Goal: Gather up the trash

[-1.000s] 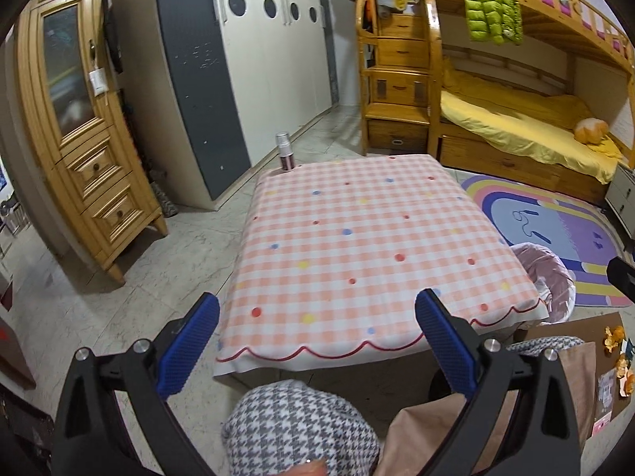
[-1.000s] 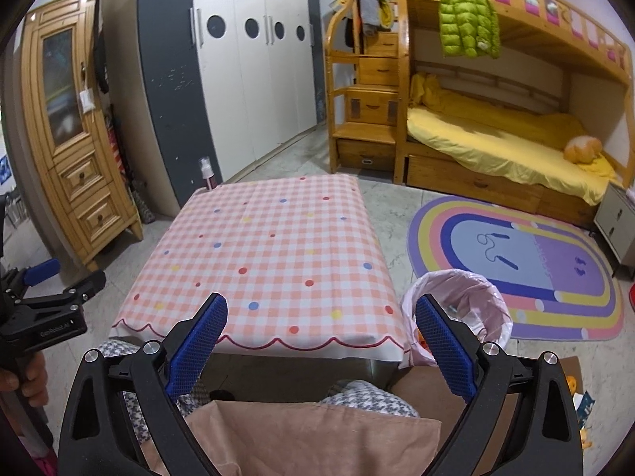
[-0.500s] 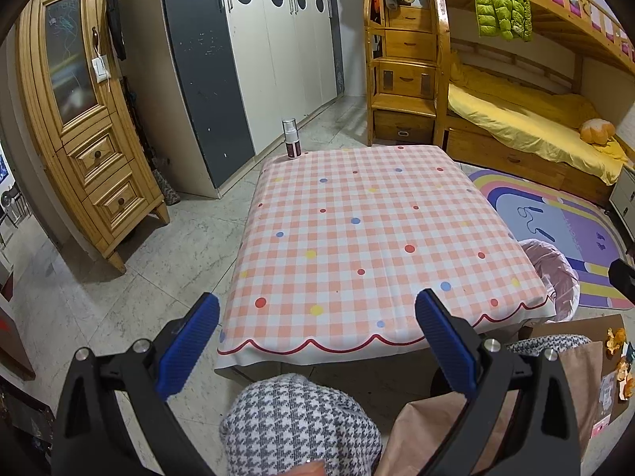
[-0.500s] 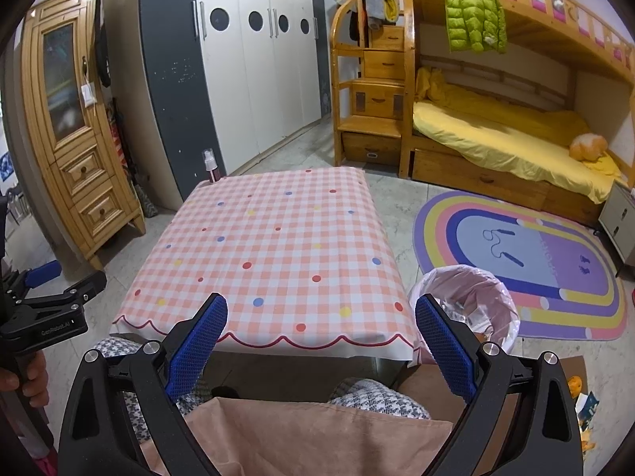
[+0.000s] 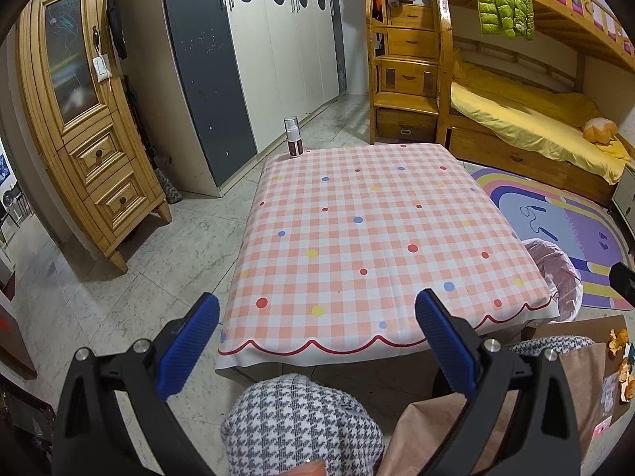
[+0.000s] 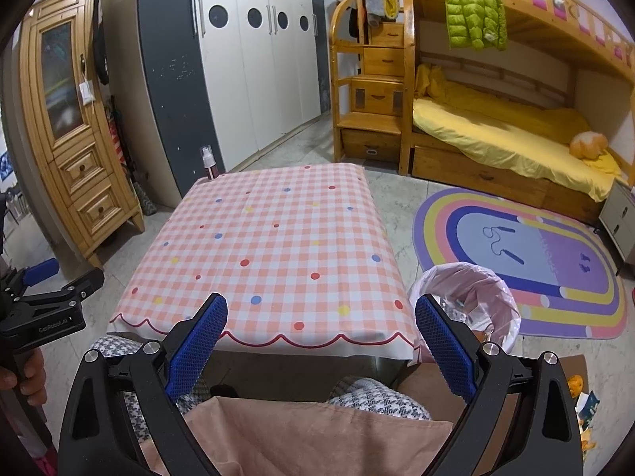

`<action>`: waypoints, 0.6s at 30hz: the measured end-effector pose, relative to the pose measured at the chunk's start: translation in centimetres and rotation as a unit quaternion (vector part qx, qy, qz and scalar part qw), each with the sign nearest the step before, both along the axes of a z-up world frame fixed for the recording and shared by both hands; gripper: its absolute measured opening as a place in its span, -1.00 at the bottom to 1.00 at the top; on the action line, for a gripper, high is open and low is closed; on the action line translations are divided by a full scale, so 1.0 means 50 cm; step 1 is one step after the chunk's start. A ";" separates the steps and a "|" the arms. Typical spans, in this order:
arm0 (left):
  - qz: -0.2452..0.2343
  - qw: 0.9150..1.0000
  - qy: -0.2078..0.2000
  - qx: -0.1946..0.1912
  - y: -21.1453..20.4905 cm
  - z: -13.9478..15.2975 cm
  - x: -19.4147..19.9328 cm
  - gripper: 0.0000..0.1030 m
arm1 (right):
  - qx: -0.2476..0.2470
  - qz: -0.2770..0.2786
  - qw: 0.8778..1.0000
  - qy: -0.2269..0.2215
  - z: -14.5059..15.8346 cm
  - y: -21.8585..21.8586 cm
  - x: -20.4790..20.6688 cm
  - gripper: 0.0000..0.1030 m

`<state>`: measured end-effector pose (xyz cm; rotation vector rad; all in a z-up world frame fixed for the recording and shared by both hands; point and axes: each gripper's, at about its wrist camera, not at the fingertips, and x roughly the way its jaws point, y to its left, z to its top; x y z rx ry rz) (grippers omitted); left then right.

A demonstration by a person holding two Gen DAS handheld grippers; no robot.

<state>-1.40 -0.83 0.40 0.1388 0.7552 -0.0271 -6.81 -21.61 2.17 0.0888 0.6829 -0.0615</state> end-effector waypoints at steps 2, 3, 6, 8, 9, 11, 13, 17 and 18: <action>0.000 1.000 0.000 0.000 0.001 0.000 0.000 0.87 | 0.000 0.000 1.000 -0.001 0.000 -0.002 -0.001 0.84; 0.000 1.000 0.000 0.000 0.001 0.000 0.000 0.87 | 0.001 0.000 1.000 -0.001 0.000 -0.002 -0.002 0.84; 0.001 1.000 0.000 0.000 0.001 -0.001 0.000 0.87 | 0.001 0.000 1.000 -0.001 0.000 -0.003 -0.002 0.84; 0.001 1.000 0.000 0.000 0.003 0.000 -0.001 0.87 | 0.001 0.000 1.000 -0.001 0.001 -0.002 -0.002 0.84; 0.001 1.000 0.001 0.000 0.003 0.000 -0.001 0.87 | 0.001 0.000 1.000 -0.001 0.002 -0.002 -0.002 0.84; 0.000 1.000 0.001 0.000 0.002 -0.001 0.000 0.87 | 0.001 0.001 1.000 -0.001 0.002 -0.002 -0.002 0.84; 0.000 1.000 0.001 -0.001 0.003 0.001 -0.001 0.87 | 0.000 0.001 1.000 -0.001 0.002 -0.002 -0.002 0.84; 0.001 1.000 -0.002 0.001 0.002 0.004 -0.003 0.87 | 0.001 0.001 1.000 -0.001 0.003 -0.001 -0.001 0.84; 0.001 1.000 -0.001 0.001 0.002 0.004 -0.003 0.87 | 0.000 0.001 1.000 -0.001 0.003 -0.001 -0.001 0.84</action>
